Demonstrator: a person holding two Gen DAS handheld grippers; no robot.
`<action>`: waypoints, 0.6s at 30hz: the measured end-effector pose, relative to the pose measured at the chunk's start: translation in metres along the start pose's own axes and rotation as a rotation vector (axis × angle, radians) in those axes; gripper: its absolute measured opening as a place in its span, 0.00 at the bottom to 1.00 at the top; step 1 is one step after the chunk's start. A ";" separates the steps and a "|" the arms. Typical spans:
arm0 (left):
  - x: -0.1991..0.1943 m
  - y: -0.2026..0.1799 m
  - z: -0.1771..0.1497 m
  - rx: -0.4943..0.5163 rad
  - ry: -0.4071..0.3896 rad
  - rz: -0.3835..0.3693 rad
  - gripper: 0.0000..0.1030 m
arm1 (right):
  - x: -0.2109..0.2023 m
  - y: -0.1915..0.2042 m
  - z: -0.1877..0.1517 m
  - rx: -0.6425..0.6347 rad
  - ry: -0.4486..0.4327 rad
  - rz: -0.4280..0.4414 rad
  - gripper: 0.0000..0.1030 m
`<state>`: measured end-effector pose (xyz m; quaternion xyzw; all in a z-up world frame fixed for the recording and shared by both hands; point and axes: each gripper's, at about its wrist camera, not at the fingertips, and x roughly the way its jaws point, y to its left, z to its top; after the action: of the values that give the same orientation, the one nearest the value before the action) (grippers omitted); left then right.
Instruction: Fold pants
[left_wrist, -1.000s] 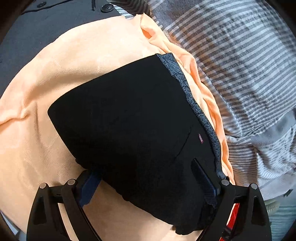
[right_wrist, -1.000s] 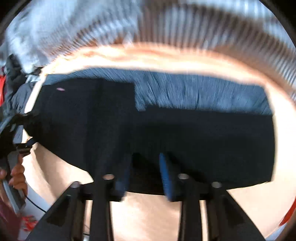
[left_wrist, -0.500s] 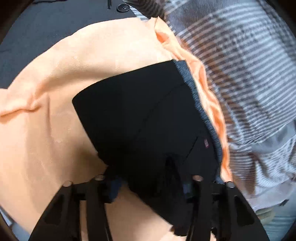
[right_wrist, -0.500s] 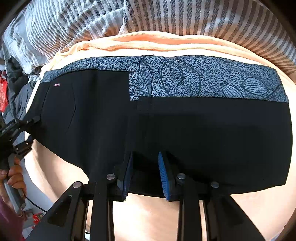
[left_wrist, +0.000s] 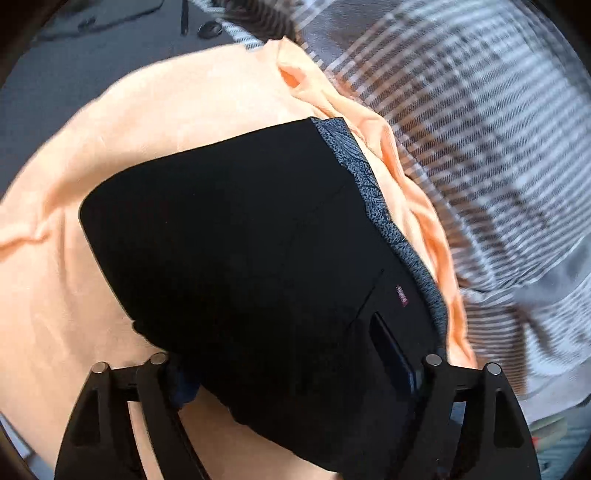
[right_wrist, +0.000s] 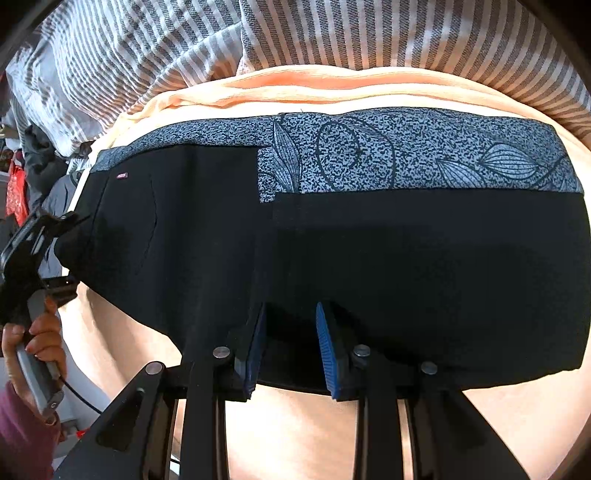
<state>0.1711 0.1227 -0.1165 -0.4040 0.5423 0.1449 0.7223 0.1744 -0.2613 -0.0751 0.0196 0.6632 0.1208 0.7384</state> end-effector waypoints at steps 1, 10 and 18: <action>-0.001 -0.001 -0.001 0.012 -0.005 0.037 0.52 | 0.000 0.000 0.000 -0.001 0.002 0.001 0.30; -0.033 -0.045 -0.023 0.346 -0.101 0.220 0.28 | -0.043 0.039 0.039 -0.073 0.052 0.037 0.57; -0.042 -0.069 -0.034 0.490 -0.147 0.265 0.28 | -0.076 0.169 0.131 -0.319 0.116 0.132 0.81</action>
<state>0.1772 0.0633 -0.0523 -0.1315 0.5554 0.1315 0.8105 0.2703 -0.0960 0.0469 -0.0611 0.6744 0.2735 0.6831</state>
